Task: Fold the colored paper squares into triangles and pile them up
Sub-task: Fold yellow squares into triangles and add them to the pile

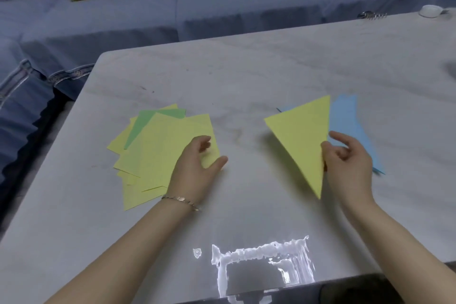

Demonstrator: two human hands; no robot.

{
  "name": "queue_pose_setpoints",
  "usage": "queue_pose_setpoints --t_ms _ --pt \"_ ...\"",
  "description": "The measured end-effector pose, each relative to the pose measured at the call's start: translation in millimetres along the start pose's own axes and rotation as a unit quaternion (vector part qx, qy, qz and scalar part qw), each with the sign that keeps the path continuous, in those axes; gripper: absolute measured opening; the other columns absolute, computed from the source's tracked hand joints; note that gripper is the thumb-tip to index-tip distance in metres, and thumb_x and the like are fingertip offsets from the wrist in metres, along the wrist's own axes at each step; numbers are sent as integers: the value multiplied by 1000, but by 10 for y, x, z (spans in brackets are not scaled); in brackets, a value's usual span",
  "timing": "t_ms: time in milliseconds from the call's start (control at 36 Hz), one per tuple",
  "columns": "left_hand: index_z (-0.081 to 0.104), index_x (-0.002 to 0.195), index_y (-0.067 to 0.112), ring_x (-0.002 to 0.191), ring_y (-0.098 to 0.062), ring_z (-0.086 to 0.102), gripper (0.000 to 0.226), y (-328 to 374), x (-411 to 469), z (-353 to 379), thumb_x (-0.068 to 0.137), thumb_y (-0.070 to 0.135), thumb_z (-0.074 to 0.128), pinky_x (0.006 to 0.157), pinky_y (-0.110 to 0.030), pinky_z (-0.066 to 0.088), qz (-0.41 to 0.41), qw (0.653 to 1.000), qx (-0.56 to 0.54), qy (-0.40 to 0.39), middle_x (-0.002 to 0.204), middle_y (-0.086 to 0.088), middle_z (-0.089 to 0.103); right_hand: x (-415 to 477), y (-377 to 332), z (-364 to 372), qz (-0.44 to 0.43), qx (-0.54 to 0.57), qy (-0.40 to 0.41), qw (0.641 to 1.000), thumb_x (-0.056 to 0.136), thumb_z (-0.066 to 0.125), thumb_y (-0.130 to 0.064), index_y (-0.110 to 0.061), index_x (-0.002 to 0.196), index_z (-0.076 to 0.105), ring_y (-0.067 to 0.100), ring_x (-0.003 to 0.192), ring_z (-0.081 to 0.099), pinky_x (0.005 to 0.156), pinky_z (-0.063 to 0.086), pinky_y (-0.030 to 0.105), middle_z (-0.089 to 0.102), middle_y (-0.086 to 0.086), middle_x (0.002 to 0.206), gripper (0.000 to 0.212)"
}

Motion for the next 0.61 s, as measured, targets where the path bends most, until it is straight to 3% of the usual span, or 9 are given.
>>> queue_pose_setpoints --t_ms 83,139,194,306,417,528,611 --pt "26 142 17 139 -14 22 84 -235 -12 -74 75 41 70 110 -27 22 12 977 208 -42 151 1 25 183 5 -239 -16 -81 53 995 91 48 -16 -11 115 57 6 64 49 65 38 20 54 3 80 25" --pt "15 145 19 143 -14 5 94 -409 -15 -89 74 54 64 115 -32 14 -5 951 302 -69 156 1 6 222 10 -275 -31 -151 43 987 90 48 -23 -12 116 56 9 78 42 79 37 26 54 11 104 30" --pt "13 145 19 144 -14 1 93 -527 -13 -101 75 60 59 116 -36 13 -21 940 329 -84 156 1 2 187 -7 -235 -56 -194 24 979 89 50 -17 -12 116 57 1 75 33 81 32 24 46 16 116 28" --pt "23 143 19 143 -13 7 78 -553 -1 -119 82 58 51 114 -34 16 -7 935 343 -86 156 1 10 -61 -80 143 -134 -250 -90 955 87 51 -14 -16 99 64 12 70 44 67 29 21 53 6 97 18" --pt "28 141 17 138 -14 25 60 -477 11 -167 91 46 46 106 -29 27 18 936 345 -70 151 0 26 -474 -87 602 -159 -266 -233 922 89 53 -12 -30 87 59 -1 77 51 66 33 18 54 -10 88 19" --pt "52 120 18 105 -22 53 31 -426 22 -302 97 34 40 77 -29 39 34 949 310 -43 115 2 56 -821 -52 940 -179 -296 -344 873 91 52 -18 -27 95 64 -5 76 48 70 35 14 55 -11 89 16" --pt "55 86 13 81 -24 54 26 -396 -3 -422 97 29 37 61 -29 34 74 944 320 1 83 0 56 -930 -55 1056 -197 -294 -364 862 91 52 -19 -24 101 65 -4 78 46 71 34 9 54 -13 91 17"
Point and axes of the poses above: each hand's wrist, its own x-axis towards the middle knuckle, its own z-axis out of the palm, y = z × x, the point moved 9 cm from there along x, towards the middle knuckle
